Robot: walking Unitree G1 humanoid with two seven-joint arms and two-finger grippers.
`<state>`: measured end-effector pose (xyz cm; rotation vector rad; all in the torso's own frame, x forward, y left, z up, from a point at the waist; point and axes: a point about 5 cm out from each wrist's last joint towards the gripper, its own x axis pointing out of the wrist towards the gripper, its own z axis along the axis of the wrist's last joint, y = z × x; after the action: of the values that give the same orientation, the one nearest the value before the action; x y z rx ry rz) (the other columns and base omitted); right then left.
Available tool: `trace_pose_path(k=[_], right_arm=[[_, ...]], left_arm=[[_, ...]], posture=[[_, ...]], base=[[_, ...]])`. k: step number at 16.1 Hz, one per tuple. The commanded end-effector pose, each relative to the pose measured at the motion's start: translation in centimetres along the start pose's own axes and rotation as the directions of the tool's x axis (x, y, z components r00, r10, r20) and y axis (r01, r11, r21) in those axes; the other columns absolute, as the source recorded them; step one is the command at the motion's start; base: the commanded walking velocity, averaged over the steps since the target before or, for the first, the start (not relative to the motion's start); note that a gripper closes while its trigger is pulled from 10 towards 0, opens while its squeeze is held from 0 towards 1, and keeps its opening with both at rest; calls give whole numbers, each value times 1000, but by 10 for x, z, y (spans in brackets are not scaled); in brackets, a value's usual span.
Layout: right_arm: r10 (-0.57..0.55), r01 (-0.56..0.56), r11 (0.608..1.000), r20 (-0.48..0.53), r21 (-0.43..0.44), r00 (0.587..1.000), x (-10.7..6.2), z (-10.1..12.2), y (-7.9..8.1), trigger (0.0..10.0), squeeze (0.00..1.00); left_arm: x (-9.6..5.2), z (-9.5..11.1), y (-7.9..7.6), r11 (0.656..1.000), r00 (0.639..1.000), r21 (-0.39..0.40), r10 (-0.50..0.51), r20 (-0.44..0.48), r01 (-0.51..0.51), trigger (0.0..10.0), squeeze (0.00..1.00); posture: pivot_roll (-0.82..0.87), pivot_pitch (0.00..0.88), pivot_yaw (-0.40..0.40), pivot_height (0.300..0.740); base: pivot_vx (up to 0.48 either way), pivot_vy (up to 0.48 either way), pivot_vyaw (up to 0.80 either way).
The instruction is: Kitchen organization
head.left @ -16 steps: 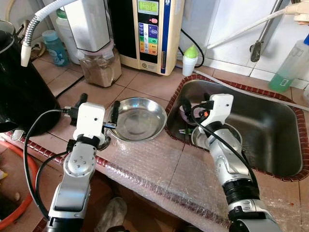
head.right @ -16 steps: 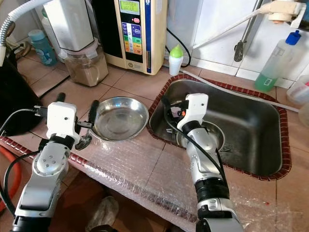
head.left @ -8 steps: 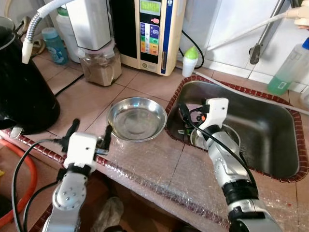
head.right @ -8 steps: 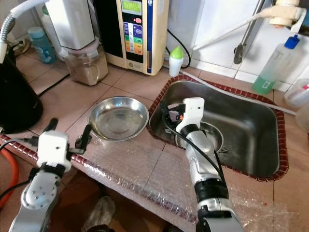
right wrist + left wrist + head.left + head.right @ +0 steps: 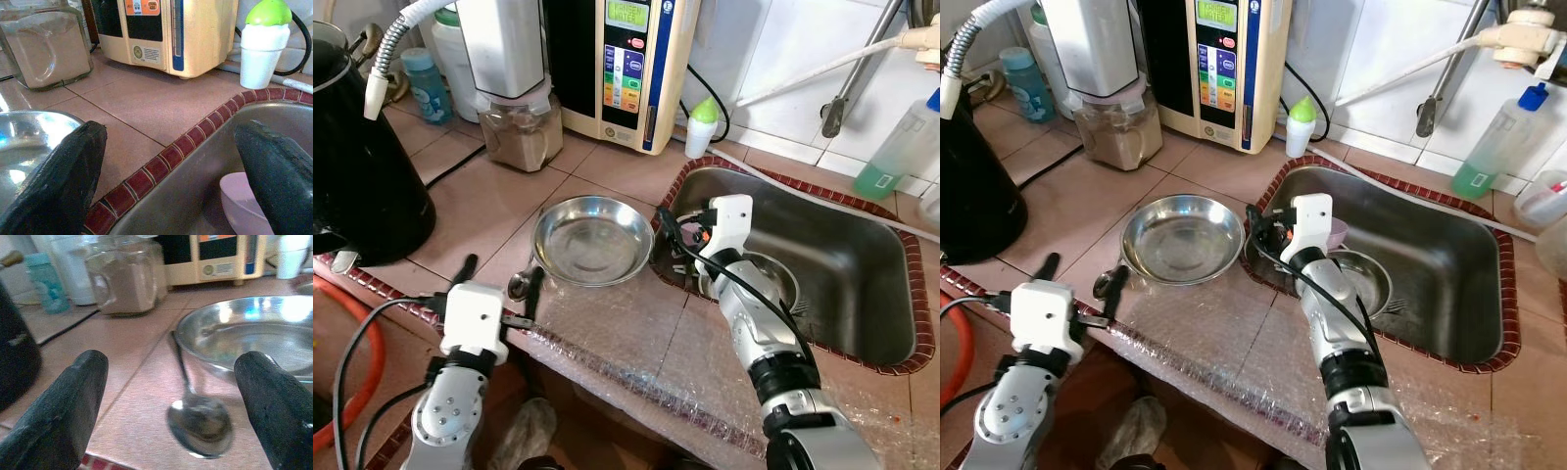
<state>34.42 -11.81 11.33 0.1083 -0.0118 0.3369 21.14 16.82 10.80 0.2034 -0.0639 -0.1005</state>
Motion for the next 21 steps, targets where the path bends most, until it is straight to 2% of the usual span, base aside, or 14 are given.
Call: trace_pose_path(k=[1,4,9,10,11,12,14,19,21], right_arm=[[6,-6,1000,6,-6,1000,2,2,-1,10000,0],[7,-7,1000,1,0,1000,3,1,0,10000,0],[5,-5,1000,-2,5,1000,3,-1,0,10000,0],[2,-2,1000,-2,3,1000,4,0,-2,10000,0],[-2,2,1000,0,1,1000,5,1,-3,10000,0],[-9,9,1000,4,0,1000,5,3,-5,10000,0],[-13,13,1000,6,0,1000,5,3,-5,10000,0],[-22,22,1000,12,4,1000,7,4,-5,10000,0],[-25,25,1000,13,4,1000,7,4,-6,10000,0]], left_arm=[[-1,0,-3,1000,1000,-5,-14,-10,13,10000,0],[-1,-9,-2,999,998,-47,9,-64,-12,10000,0],[8,-25,-9,991,989,-135,-36,-145,16,10000,0],[14,-27,-11,988,987,-155,-47,-154,23,4314,0],[19,-28,-11,986,986,-163,-48,-158,22,1647,0],[25,-30,-11,983,984,-184,-53,-172,20,627,0],[29,-33,-11,979,978,-202,-59,-199,18,0,0],[40,-35,-9,957,968,-287,-50,-247,-24,0,0],[42,-33,-8,956,968,-292,-46,-247,-29,0,0]], posture=[[152,0,-64,740],[152,0,-61,740],[142,0,-59,740],[138,0,-57,740],[134,0,-55,740],[132,0,-53,740],[131,0,-52,740],[128,0,-41,740],[128,0,-39,740]], base=[[0,0,0],[0,0,0],[0,0,0],[0,0,0],[0,0,0],[0,0,0],[0,0,0],[0,0,0],[0,0,0]])
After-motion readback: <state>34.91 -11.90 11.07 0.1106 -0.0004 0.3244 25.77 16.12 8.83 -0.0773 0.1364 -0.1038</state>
